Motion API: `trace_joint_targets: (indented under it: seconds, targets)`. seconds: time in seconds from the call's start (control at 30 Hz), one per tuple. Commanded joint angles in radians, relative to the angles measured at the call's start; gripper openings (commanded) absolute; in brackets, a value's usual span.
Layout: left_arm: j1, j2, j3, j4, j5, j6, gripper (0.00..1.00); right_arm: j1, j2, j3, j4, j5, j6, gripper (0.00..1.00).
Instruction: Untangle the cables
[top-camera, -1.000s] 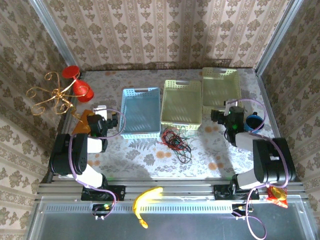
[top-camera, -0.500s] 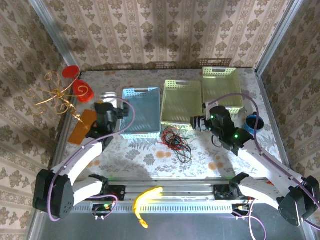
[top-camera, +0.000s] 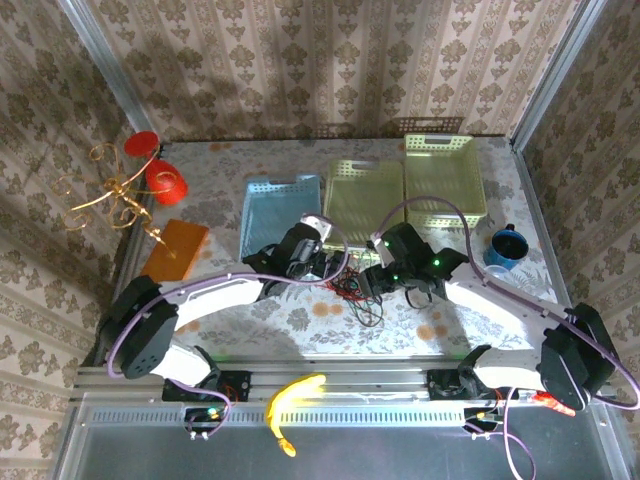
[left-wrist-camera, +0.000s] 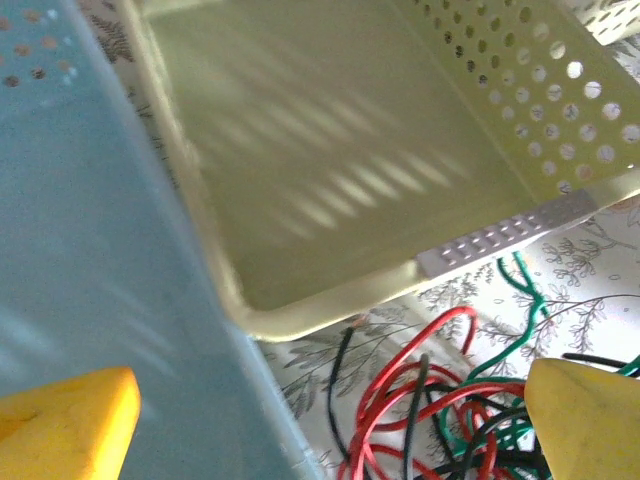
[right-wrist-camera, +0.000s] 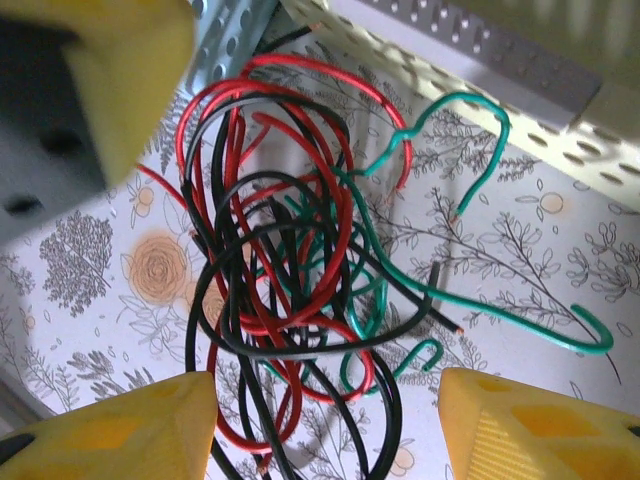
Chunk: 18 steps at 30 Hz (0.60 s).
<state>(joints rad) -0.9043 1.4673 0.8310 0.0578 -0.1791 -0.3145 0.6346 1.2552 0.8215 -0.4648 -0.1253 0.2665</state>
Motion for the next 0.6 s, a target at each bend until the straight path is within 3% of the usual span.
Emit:
trace_joint_targets:
  seconds: [0.0, 0.37, 0.57]
  targets:
    - [-0.027, 0.044, 0.070, -0.076, -0.052, -0.005, 1.00, 0.017, 0.045, 0.057, -0.064, 0.048, 0.017, 0.60]
    - [-0.091, 0.161, 0.202, -0.277, -0.353, -0.037, 1.00, 0.068, 0.186, 0.138, -0.147, 0.216, 0.080, 0.55]
    - [-0.091, 0.192, 0.245, -0.335, -0.369, -0.038, 0.98, 0.077, 0.231, 0.161, -0.157, 0.222, 0.085, 0.54]
